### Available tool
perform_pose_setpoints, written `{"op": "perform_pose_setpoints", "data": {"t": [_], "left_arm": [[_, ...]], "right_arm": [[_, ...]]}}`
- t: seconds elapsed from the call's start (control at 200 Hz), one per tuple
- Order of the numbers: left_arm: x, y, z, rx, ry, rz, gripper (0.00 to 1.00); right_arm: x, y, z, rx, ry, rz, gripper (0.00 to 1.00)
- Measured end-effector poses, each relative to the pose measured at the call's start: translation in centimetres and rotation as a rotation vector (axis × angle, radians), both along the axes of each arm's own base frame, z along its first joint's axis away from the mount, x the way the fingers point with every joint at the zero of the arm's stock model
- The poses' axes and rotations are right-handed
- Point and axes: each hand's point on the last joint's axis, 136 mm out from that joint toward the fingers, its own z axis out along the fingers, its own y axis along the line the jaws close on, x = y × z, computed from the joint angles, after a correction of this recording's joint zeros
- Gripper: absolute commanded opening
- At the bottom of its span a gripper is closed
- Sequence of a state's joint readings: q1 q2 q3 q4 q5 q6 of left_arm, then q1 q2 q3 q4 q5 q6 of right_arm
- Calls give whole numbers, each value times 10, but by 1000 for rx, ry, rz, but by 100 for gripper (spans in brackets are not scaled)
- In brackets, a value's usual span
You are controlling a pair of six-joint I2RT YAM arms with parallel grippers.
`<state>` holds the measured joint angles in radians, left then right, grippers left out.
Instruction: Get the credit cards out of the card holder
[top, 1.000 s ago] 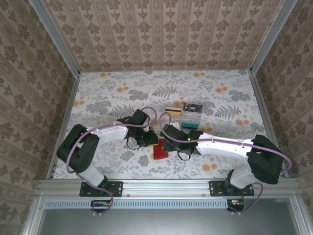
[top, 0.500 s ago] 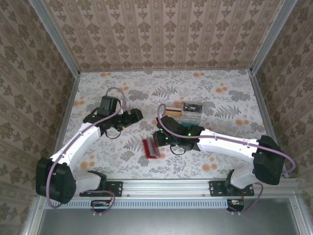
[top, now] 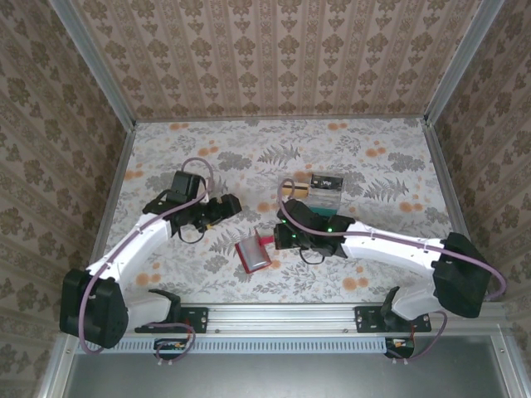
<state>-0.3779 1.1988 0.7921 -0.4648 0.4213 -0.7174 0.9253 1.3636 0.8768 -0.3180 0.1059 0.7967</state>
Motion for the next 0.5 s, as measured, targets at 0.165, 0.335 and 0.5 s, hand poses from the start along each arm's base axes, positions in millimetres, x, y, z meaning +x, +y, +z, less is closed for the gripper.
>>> {"op": "perform_pose_setpoints", "data": {"t": [0.165,0.335,0.5], "left_arm": [[-1,0,-2,2,5,-2,89],[-2,-7,-10,10,26,-24,89],[-8,-15,-17,21,44,-58,89]], "right_arm": [[-8,-41,-20,-60,12,-74,0],[-17,-61,-42,-130,55,-96,28],[-14,-56,-44,-141,60,-83,38]]}}
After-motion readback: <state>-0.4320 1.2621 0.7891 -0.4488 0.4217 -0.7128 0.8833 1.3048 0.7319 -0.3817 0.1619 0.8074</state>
